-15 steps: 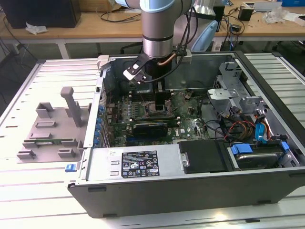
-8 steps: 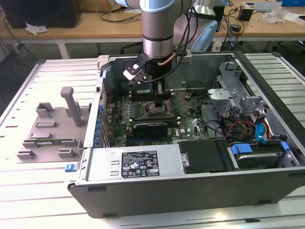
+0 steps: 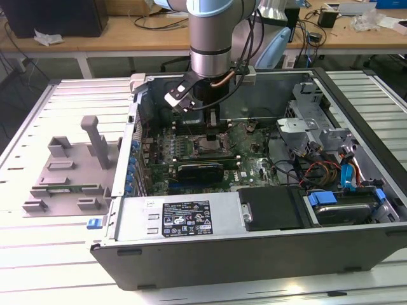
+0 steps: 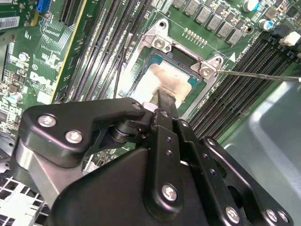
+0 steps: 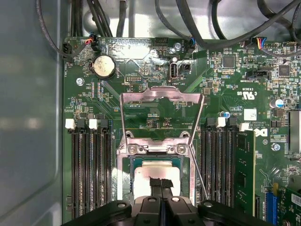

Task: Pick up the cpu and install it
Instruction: 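Place the cpu into insertion slot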

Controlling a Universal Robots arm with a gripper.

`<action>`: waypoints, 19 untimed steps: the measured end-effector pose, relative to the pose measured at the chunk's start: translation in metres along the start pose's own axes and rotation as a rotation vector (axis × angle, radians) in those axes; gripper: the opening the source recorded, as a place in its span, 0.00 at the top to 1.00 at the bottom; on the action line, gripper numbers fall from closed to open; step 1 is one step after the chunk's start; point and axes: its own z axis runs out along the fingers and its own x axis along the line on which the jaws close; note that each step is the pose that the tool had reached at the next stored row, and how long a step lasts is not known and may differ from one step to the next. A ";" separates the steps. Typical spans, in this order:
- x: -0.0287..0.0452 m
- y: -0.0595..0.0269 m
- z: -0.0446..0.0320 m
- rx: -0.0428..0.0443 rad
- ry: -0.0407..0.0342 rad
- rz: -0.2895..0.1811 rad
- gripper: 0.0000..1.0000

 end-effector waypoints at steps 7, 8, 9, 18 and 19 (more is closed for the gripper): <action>0.0002 -0.0004 0.0053 -0.0016 0.0011 -0.039 0.89; 0.0003 -0.0004 0.0057 -0.0013 0.0008 -0.029 0.89; 0.0002 -0.0006 0.0057 -0.0010 0.0005 -0.024 0.89; 0.0006 -0.0013 0.0144 -0.0010 0.0010 -0.023 0.89; 0.0006 -0.0014 0.0156 -0.0009 0.0008 -0.023 0.89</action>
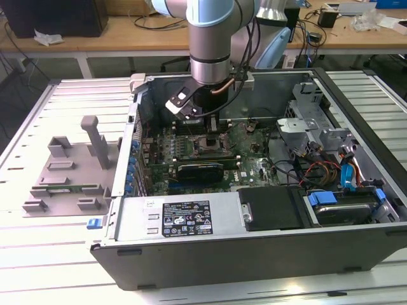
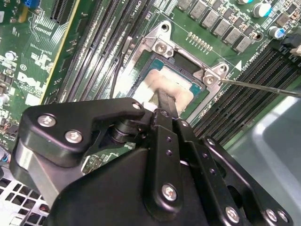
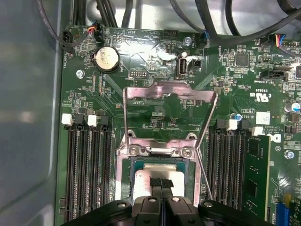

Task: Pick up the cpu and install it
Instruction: 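Place the cpu into insertion slot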

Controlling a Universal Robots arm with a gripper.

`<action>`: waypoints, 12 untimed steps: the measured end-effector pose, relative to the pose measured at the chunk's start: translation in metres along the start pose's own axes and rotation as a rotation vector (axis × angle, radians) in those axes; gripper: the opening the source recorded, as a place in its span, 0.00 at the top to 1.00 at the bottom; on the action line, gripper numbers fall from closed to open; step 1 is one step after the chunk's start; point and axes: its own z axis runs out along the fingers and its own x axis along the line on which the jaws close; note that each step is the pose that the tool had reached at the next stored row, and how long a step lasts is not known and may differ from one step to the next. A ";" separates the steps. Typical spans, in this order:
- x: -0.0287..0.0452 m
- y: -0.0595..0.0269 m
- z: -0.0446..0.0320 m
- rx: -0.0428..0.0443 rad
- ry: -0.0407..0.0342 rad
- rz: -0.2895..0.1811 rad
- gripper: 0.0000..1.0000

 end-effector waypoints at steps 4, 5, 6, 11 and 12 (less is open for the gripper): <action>0.0001 -0.0001 0.0021 0.0001 -0.0001 0.000 0.89; 0.0001 -0.0001 0.0021 0.0000 0.0001 0.000 0.89; 0.0001 -0.0001 0.0021 0.0000 0.0001 0.000 0.89; 0.0005 0.0003 -0.0005 -0.0019 0.0029 0.000 0.89; -0.0001 0.0002 -0.0058 -0.0003 0.0005 0.000 0.89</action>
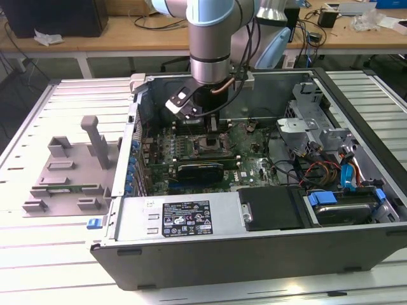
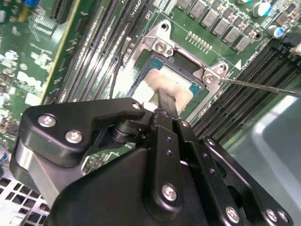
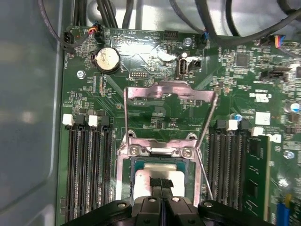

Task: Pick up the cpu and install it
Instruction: 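Place the cpu into insertion slot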

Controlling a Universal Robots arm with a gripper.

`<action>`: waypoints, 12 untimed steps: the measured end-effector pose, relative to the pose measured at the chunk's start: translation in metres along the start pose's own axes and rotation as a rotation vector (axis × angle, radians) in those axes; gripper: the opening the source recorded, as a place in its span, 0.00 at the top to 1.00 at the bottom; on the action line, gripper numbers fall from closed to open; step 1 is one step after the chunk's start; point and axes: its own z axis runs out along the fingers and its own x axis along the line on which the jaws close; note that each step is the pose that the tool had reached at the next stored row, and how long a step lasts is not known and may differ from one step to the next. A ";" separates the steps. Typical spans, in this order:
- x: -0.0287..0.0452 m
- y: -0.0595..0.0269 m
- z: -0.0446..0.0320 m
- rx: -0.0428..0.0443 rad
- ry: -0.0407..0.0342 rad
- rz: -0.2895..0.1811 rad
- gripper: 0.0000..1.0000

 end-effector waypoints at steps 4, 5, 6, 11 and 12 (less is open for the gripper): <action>-0.0007 0.0004 -0.0163 0.0001 -0.0002 0.000 0.89; -0.0009 0.0005 -0.0211 0.0001 -0.0002 0.000 0.89; -0.0011 0.0007 -0.0275 0.0002 -0.0006 0.000 0.89; -0.0021 0.0013 -0.0531 -0.0002 -0.0011 0.000 0.89; -0.0021 0.0013 -0.0531 -0.0002 -0.0011 0.000 0.89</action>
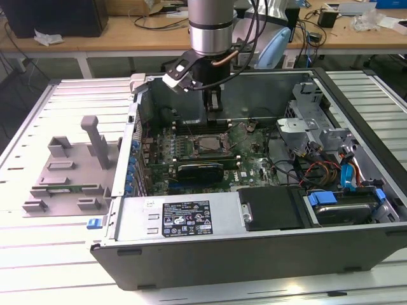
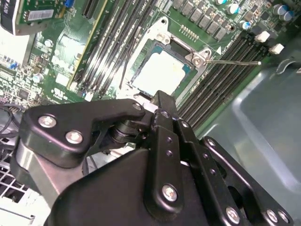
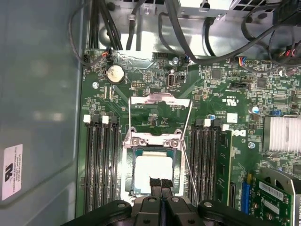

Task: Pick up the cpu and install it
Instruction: 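Place the cpu into insertion slot, then close the cpu cover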

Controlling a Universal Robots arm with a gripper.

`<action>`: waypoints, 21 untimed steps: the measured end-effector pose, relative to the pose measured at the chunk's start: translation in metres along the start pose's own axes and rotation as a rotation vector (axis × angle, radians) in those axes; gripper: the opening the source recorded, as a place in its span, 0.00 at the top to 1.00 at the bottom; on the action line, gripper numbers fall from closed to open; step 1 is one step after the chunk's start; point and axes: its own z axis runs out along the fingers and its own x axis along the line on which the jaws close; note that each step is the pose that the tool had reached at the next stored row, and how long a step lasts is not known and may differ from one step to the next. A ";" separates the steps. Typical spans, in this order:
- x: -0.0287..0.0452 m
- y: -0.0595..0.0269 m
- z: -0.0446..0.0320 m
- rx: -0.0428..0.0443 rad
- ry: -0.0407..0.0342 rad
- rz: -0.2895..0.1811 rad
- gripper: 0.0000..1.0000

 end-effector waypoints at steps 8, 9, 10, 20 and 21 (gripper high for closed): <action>0.0000 0.0000 -0.0001 0.0001 -0.0003 0.000 0.89; 0.0000 0.0000 -0.0001 0.0001 -0.0003 0.000 0.89; 0.0000 0.0000 -0.0001 0.0002 -0.0004 0.000 0.89; -0.0017 0.0323 0.0008 0.0001 -0.0004 0.000 0.89; -0.0020 0.0381 0.0010 0.0001 -0.0004 0.000 0.89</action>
